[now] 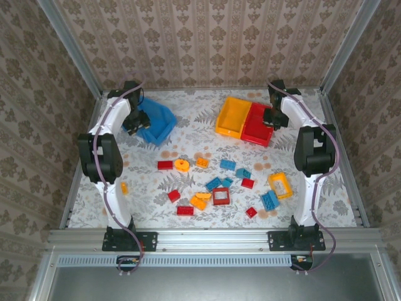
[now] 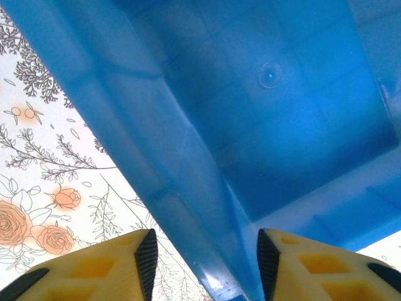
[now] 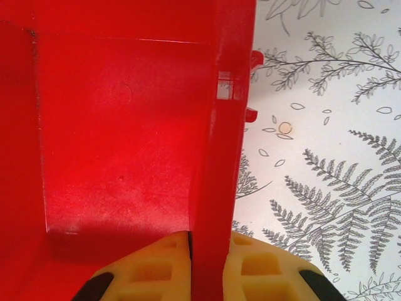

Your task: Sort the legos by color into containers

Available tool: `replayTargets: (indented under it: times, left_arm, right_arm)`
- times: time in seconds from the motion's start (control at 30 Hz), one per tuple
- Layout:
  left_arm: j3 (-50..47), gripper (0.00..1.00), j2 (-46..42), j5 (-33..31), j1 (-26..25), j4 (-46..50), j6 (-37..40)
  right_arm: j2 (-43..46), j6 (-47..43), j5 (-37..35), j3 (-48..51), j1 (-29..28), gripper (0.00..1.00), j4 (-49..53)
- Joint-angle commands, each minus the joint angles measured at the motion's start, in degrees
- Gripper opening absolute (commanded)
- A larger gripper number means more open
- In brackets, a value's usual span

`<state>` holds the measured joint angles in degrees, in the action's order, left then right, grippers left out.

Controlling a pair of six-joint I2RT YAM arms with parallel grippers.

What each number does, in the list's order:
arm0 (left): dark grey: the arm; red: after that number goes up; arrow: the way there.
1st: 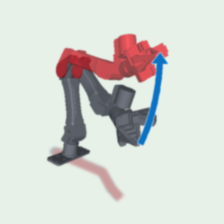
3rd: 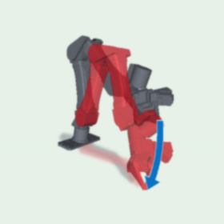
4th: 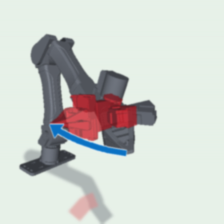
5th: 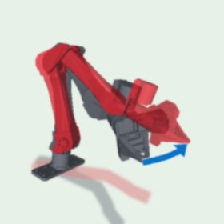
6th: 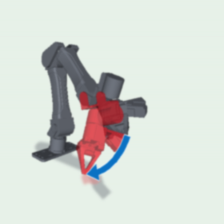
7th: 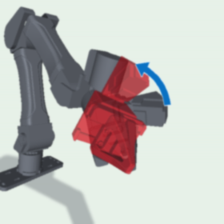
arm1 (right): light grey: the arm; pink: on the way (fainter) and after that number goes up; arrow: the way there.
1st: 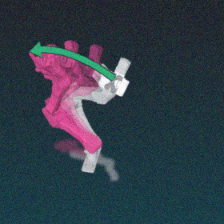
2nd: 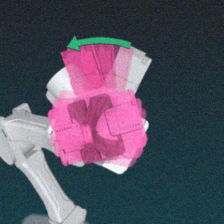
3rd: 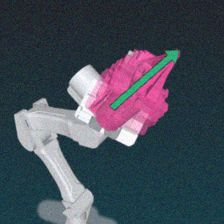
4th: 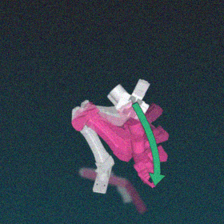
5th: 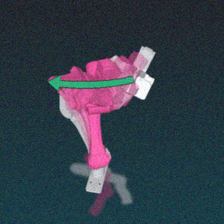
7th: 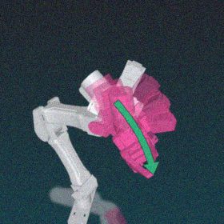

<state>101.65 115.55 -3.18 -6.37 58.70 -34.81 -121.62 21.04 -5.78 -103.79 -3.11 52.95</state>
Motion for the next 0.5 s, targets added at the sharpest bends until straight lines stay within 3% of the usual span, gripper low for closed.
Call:
replayTargets:
  times: [0.0,0.07,0.2,0.47]
  left_arm:
    - [-1.86,0.50,-1.32,1.42,-0.09,-0.10,0.82]
    - [-1.82,0.46,-0.91,2.04,-0.24,-0.82,1.64]
    - [-0.94,0.29,0.25,2.48,-0.86,-0.87,4.68]
    - [3.57,0.12,2.57,2.50,-5.05,0.84,15.22]
  right_arm:
    - [0.81,-2.58,-2.04,-0.98,-1.43,0.11,2.38]
    - [0.82,-2.71,-2.19,-0.98,-1.87,0.11,2.42]
    - [1.20,-2.75,-2.22,-0.76,-2.16,0.10,2.48]
    - [3.91,-3.55,-2.51,2.01,-2.33,0.10,1.42]
